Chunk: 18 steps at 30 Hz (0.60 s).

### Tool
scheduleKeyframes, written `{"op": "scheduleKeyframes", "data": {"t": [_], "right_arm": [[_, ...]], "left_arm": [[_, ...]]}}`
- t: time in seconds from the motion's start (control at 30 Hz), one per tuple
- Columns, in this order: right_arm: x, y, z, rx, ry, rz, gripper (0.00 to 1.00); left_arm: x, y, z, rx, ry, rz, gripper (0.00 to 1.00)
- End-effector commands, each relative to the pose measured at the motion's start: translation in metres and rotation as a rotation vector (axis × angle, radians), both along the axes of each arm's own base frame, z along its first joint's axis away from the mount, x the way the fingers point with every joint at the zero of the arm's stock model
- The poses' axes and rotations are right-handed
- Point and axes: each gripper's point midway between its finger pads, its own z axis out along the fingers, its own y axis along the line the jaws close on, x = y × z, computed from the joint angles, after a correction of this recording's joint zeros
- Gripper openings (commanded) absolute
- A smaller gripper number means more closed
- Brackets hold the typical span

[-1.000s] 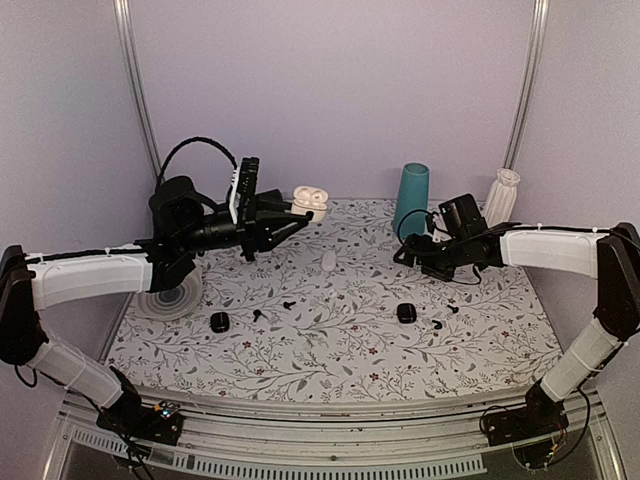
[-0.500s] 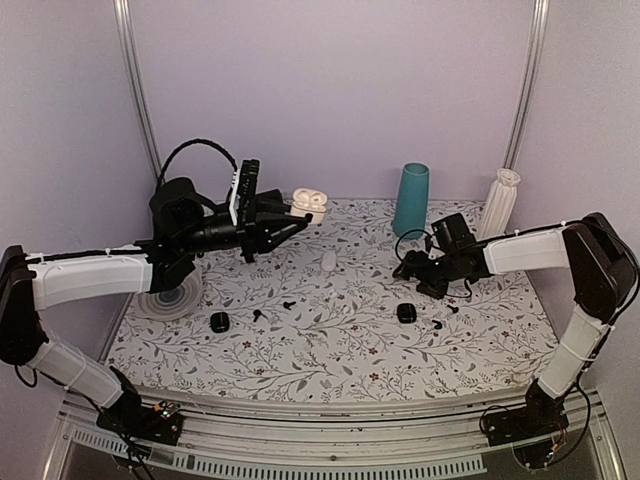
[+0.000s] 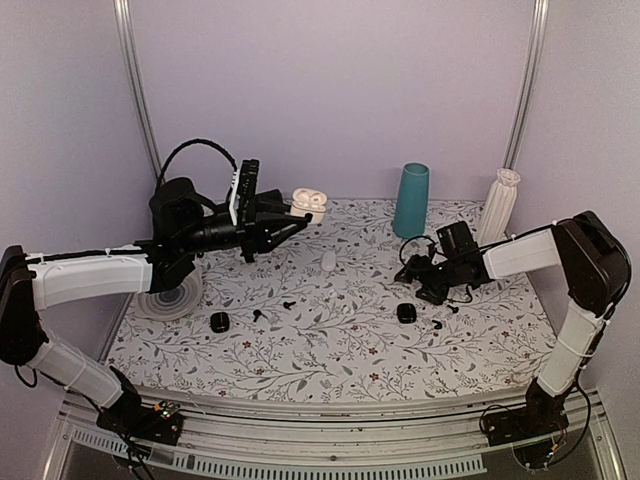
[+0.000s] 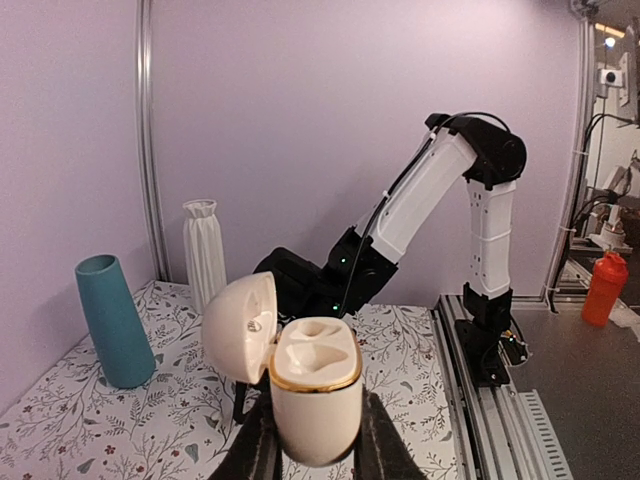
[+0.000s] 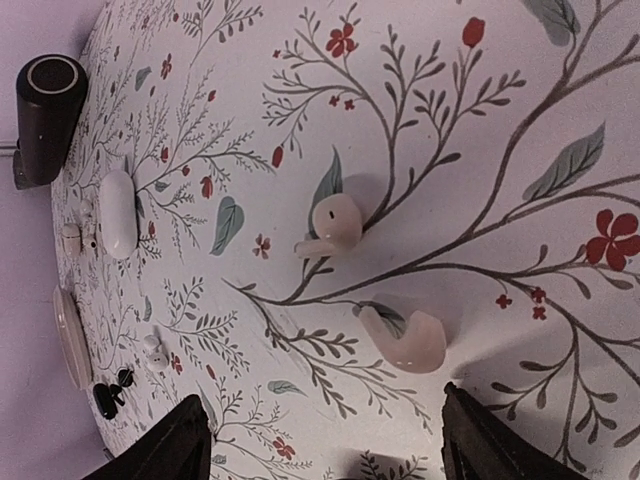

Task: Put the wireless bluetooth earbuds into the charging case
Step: Move the left earbud to the center of the board.

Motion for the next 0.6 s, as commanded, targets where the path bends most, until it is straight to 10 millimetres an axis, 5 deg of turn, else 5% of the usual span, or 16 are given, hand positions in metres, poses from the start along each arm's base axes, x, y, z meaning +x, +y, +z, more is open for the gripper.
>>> {"op": "scheduleKeyframes", "data": {"t": [0.0,0.57], "right_arm": [[0.011,-0.007,-0.003,0.050,-0.006,-0.023,0.80],[0.039,-0.004,-0.009,0.006,-0.026,0.033,0.79]], "left_arm": [[-0.001,0.007,0.005,-0.009,-0.006,0.015,0.00],[-0.001,0.010,0.007,-0.003,-0.003,0.033,0.00]]}}
